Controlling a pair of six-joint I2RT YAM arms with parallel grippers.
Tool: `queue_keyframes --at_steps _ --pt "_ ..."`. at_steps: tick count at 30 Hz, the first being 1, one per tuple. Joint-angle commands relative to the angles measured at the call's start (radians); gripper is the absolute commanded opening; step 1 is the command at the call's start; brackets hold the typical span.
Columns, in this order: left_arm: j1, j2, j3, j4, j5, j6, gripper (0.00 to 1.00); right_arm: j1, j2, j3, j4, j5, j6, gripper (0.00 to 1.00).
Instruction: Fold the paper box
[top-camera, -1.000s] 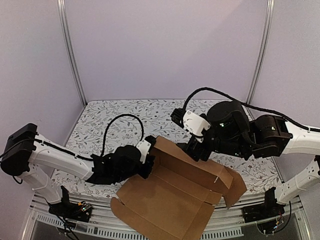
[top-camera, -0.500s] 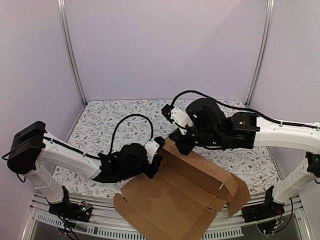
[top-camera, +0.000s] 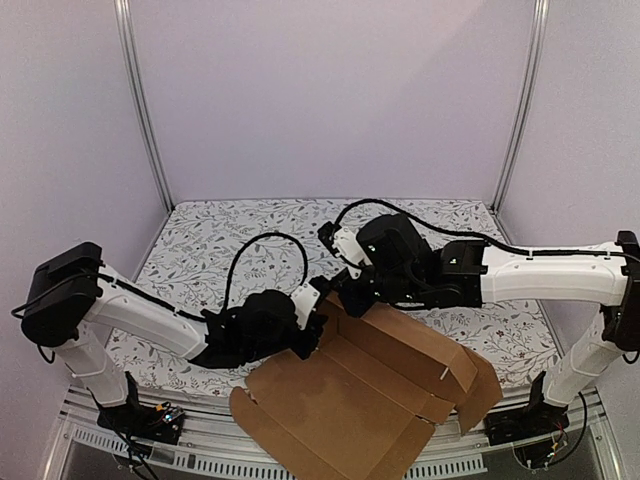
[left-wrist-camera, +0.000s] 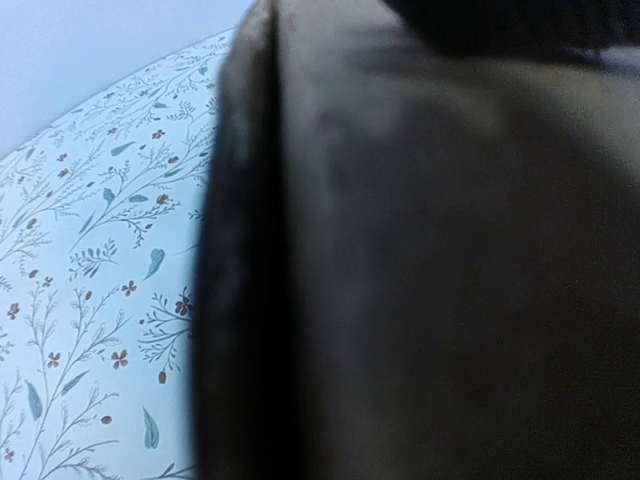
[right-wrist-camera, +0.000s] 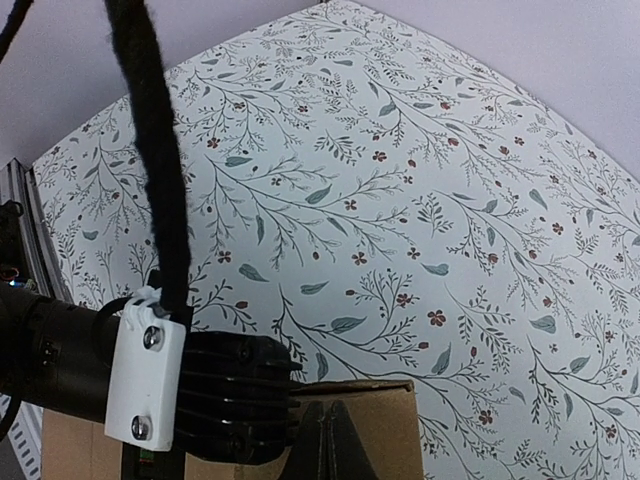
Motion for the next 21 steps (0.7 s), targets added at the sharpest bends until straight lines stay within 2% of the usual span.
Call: queue_keyframes --at_steps 1,3,4,7,11,21 --pt "0.012 0.015 -0.025 0.074 0.014 -0.016 0.00 -0.002 0.028 -0.042 0.025 -0.030 0.039 0.00" --pt "0.012 0.015 -0.035 0.090 0.010 -0.024 0.00 -0.003 0.029 -0.057 0.028 -0.030 0.044 0.00" --pt "0.012 0.015 -0.040 0.097 0.008 -0.029 0.04 -0.002 0.029 -0.062 0.029 -0.030 0.048 0.00" --pt "0.012 0.016 -0.062 0.134 0.000 -0.039 0.22 -0.002 0.035 -0.071 0.031 -0.034 0.056 0.00" --pt "0.011 0.018 -0.099 0.200 -0.019 -0.058 0.37 -0.002 0.042 -0.079 0.035 -0.037 0.068 0.00" --pt "0.011 0.091 -0.132 0.349 -0.033 -0.080 0.54 -0.003 0.041 -0.079 0.033 -0.050 0.080 0.00"
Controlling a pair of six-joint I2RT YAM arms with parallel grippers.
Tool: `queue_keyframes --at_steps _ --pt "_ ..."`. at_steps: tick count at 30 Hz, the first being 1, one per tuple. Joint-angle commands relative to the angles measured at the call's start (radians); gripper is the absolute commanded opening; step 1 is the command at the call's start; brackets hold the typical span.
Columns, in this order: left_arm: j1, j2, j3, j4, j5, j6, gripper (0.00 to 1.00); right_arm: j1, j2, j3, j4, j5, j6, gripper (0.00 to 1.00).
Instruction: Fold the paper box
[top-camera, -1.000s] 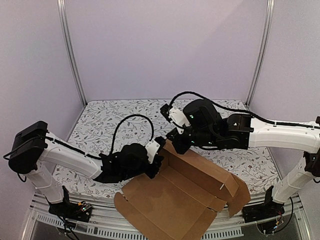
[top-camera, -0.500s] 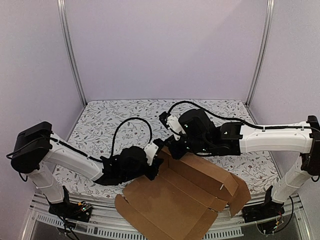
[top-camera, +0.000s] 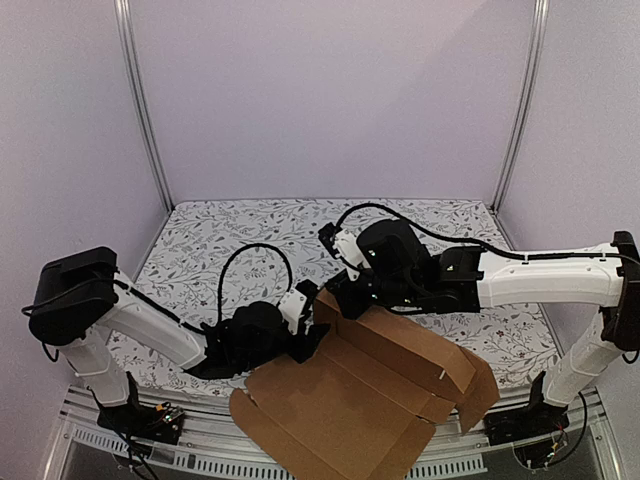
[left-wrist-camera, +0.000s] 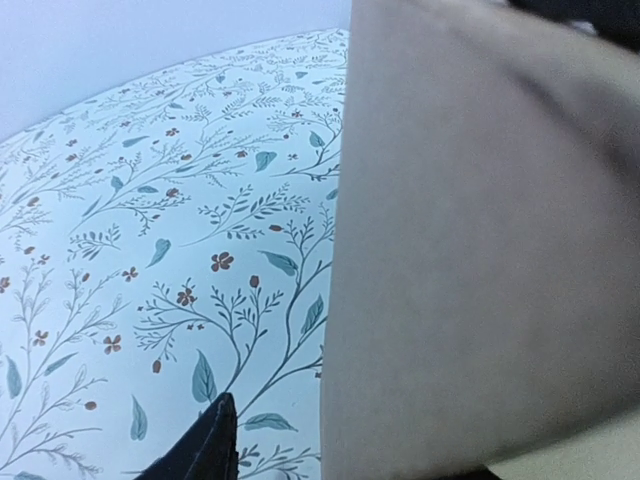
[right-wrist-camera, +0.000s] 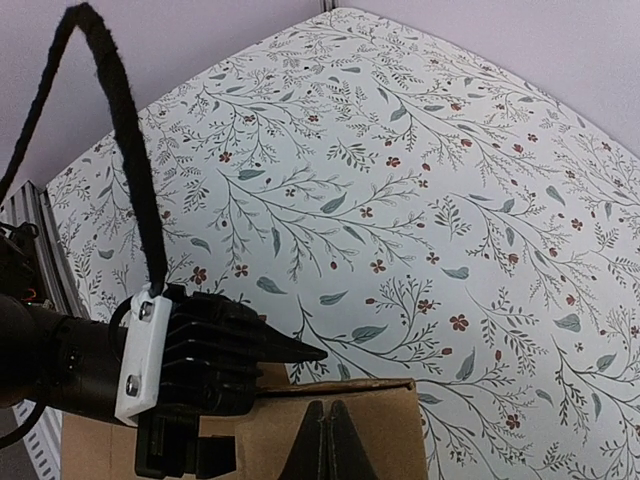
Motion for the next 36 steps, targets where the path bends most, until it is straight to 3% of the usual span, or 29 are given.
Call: queue_keyframes --at_steps 1,13,25,36 --pt "0.007 0.063 -0.008 0.121 -0.010 -0.010 0.55 -0.002 0.029 -0.033 -0.057 -0.026 0.017 0.00" --pt "0.008 0.147 -0.038 0.333 -0.040 -0.008 0.56 -0.001 0.002 -0.057 -0.059 -0.033 0.036 0.00" --pt "0.002 0.323 -0.140 0.810 0.024 0.094 0.62 -0.001 -0.005 -0.059 -0.059 -0.036 0.037 0.00" --pt "-0.002 0.351 -0.088 0.818 -0.038 0.133 0.64 -0.002 -0.018 -0.066 -0.061 -0.034 0.035 0.00"
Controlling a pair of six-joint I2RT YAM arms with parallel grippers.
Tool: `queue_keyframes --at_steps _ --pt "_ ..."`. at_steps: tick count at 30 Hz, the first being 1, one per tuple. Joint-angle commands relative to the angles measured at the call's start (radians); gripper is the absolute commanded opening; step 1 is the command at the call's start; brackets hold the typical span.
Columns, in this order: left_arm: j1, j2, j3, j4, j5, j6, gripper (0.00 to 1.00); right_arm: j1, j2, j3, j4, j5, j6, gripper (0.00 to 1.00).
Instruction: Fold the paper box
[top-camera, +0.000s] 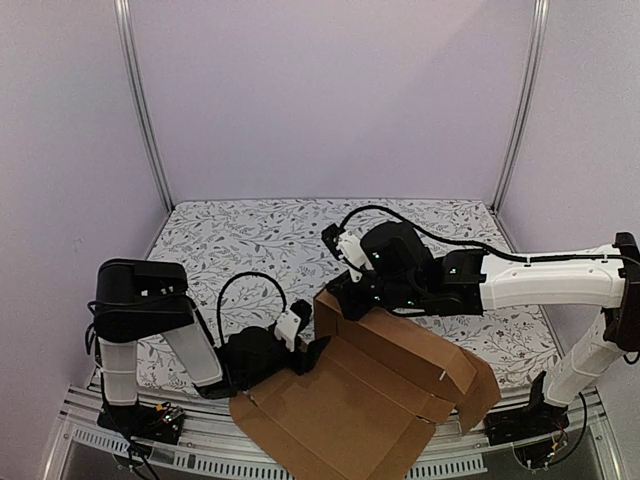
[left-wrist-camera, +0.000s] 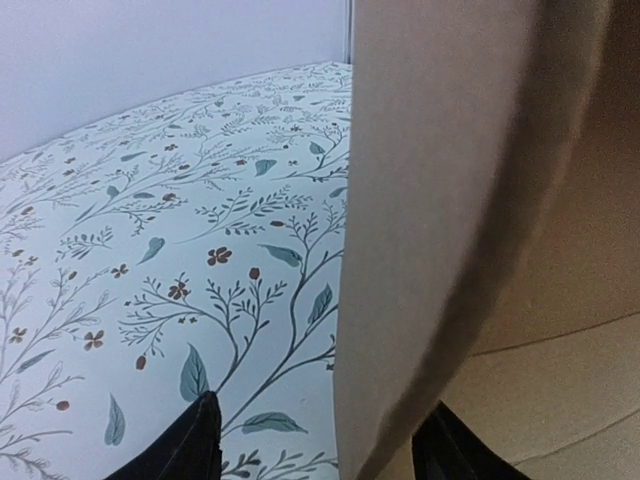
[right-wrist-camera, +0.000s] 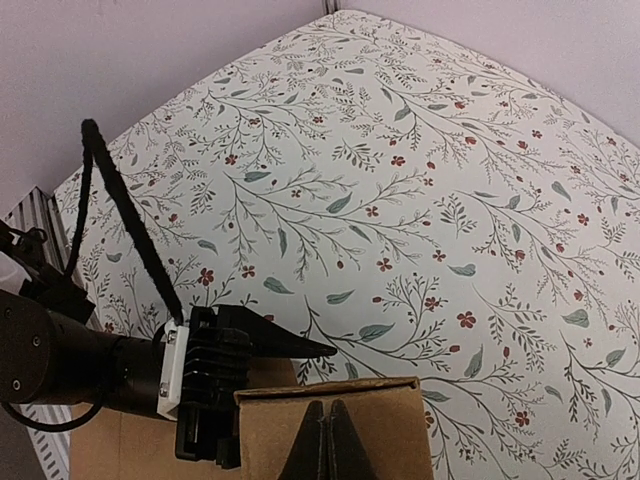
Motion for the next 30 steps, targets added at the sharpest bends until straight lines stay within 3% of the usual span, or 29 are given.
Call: queue_keyframes --at_steps 1,30 --pt "-0.001 0.009 0.023 0.211 -0.026 0.033 0.64 -0.001 -0.003 -0.036 -0.088 -0.014 0.013 0.00" --pt "0.023 -0.009 0.113 0.211 -0.006 0.063 0.56 -0.002 -0.015 -0.050 -0.095 -0.017 0.015 0.00"
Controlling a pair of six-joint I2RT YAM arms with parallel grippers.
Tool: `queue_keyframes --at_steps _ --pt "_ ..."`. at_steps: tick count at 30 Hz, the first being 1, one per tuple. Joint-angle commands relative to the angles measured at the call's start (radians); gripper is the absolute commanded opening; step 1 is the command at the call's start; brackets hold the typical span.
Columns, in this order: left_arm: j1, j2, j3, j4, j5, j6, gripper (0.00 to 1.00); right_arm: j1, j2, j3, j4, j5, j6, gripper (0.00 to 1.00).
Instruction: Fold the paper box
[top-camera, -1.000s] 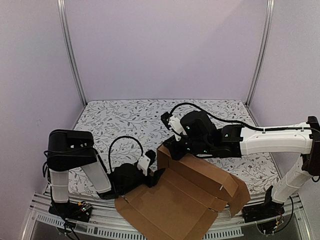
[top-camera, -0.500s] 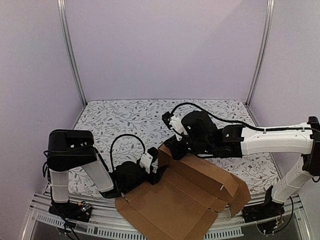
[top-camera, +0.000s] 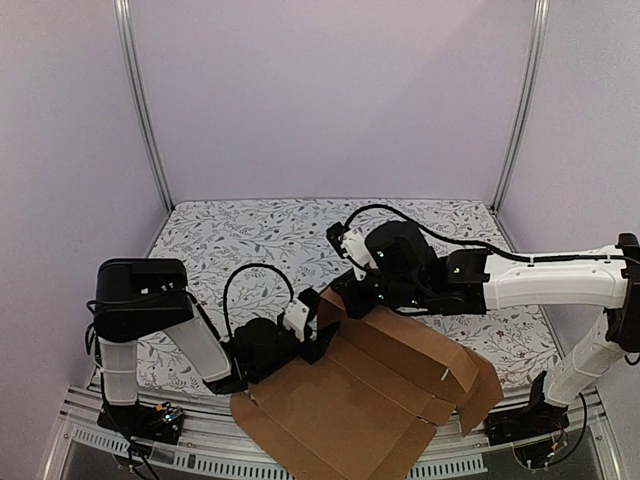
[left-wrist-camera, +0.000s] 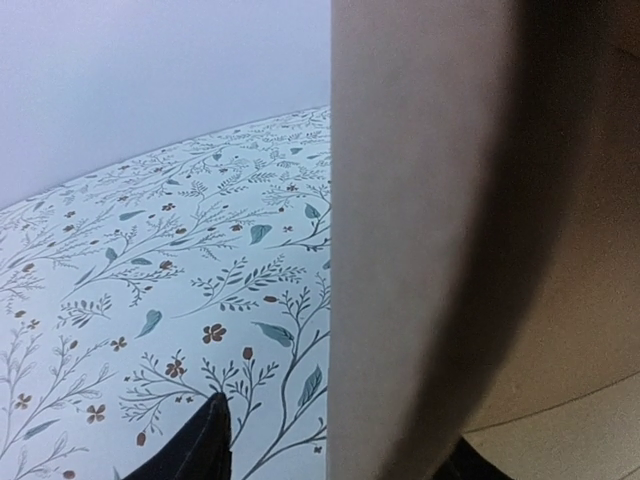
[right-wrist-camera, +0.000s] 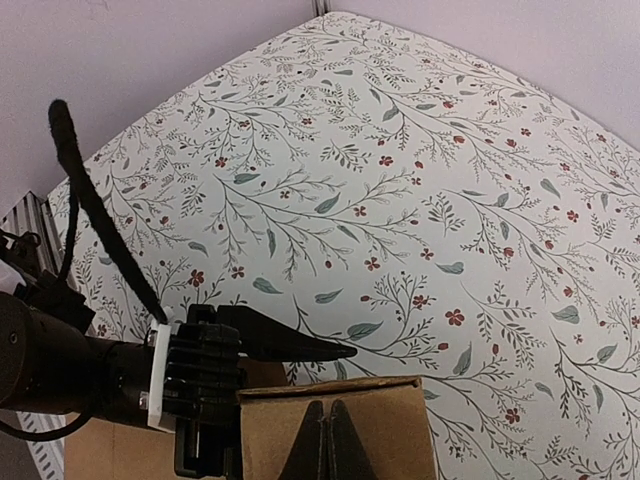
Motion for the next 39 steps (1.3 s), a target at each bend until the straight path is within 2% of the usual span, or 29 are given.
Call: queue_keyframes --at_steps 1,5,12,13,23,28,30,34,39 --pt "0.020 -0.006 0.026 0.192 0.014 0.007 0.55 0.005 0.004 -0.032 -0.098 -0.023 0.014 0.00" --pt "0.023 0.006 0.039 0.191 0.018 0.001 0.45 0.005 0.002 -0.033 -0.098 -0.022 0.017 0.00" --pt "0.028 0.008 0.053 0.190 0.053 0.002 0.02 0.005 0.001 -0.038 -0.097 -0.021 0.020 0.00" --pt "0.029 0.007 0.052 0.191 0.052 0.001 0.00 0.006 0.000 -0.038 -0.098 -0.020 0.021 0.00" --pt "0.031 -0.020 0.029 0.190 0.044 0.004 0.02 0.006 0.005 -0.033 -0.098 -0.021 0.022 0.00" --pt "0.030 -0.027 0.006 0.191 0.045 0.001 0.29 0.005 0.001 -0.037 -0.098 -0.011 0.024 0.00" --pt "0.029 -0.018 -0.003 0.190 0.043 -0.002 0.35 0.006 0.000 -0.038 -0.098 -0.010 0.025 0.00" --pt "0.028 0.003 -0.007 0.191 0.044 -0.020 0.42 0.005 0.000 -0.039 -0.098 -0.011 0.027 0.00" --pt "0.028 0.025 0.010 0.191 0.042 -0.028 0.43 0.006 0.001 -0.038 -0.098 -0.013 0.030 0.00"
